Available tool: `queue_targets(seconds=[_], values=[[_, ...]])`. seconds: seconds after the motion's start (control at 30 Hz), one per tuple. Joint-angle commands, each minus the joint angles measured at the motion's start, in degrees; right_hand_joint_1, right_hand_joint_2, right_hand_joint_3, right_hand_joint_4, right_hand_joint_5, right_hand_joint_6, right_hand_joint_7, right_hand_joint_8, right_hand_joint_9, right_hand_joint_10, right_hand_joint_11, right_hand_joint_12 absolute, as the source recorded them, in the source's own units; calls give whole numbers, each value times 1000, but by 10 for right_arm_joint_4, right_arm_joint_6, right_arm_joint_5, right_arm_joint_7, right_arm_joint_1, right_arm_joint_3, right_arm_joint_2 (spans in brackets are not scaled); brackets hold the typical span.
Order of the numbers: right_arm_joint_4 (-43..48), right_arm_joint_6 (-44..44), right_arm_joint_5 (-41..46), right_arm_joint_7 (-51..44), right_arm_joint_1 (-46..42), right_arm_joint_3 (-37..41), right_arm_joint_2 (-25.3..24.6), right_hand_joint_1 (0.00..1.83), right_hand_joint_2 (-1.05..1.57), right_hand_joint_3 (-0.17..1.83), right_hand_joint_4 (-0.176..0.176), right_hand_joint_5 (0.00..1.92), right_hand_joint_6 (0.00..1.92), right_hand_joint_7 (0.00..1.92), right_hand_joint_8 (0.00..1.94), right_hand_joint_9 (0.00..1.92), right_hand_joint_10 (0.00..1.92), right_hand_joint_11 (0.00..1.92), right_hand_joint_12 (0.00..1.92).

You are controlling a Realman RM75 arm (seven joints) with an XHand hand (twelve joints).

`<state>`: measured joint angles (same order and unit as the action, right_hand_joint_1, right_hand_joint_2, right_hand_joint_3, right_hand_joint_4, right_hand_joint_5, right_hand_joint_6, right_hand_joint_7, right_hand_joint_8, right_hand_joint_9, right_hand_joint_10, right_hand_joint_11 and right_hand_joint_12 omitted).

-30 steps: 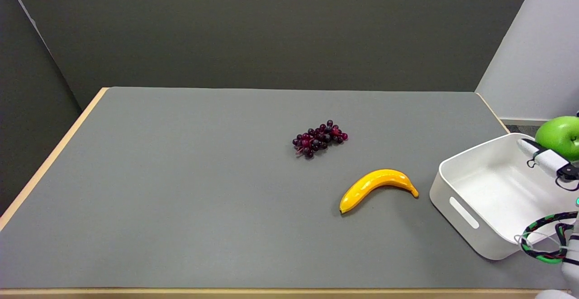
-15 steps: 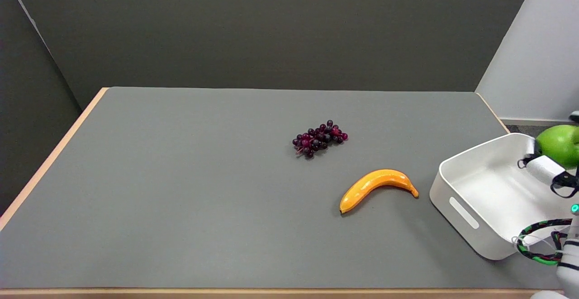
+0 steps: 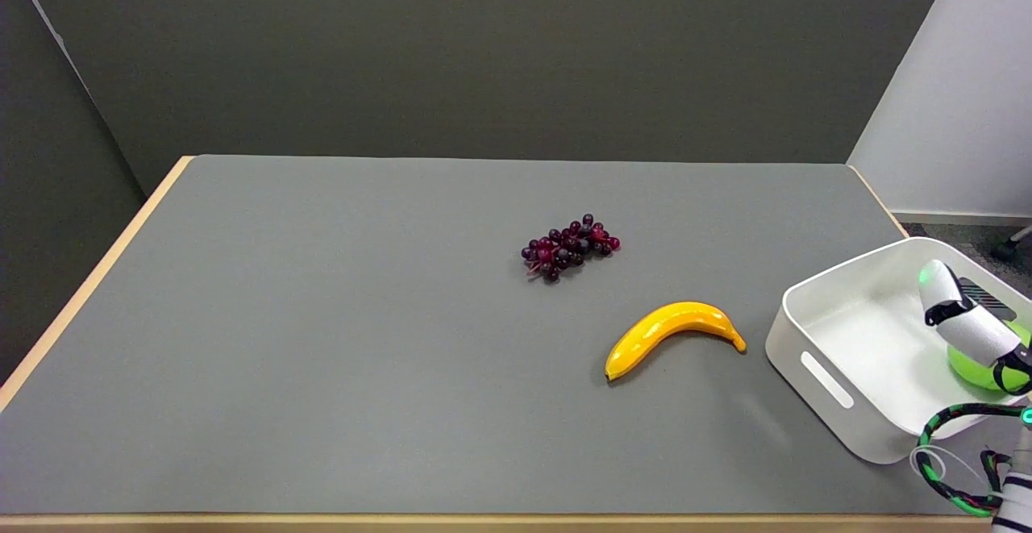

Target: Place the green apple into the white box.

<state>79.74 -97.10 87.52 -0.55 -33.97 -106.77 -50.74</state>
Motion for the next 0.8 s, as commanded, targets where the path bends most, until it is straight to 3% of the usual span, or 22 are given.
queue_targets(seconds=[0.03,0.2,0.37,0.57,0.8], values=[[-6,-81,-93,111,34,-36,-10,332,510,682,-2,-1,-1,-1,-1,-1,-1,-1,609],[36,-83,-208,130,50,-20,-7,211,482,846,1,-1,75,-1,-1,-1,-1,-1,608],[113,-66,-326,85,58,-24,-3,184,514,832,11,12,176,-1,30,-1,2,-1,574],[198,62,-449,20,73,-64,-18,186,500,873,6,44,269,31,116,-1,94,-1,584],[232,215,-548,0,123,-131,-70,199,506,863,-6,40,206,6,120,-1,-1,-1,477]])
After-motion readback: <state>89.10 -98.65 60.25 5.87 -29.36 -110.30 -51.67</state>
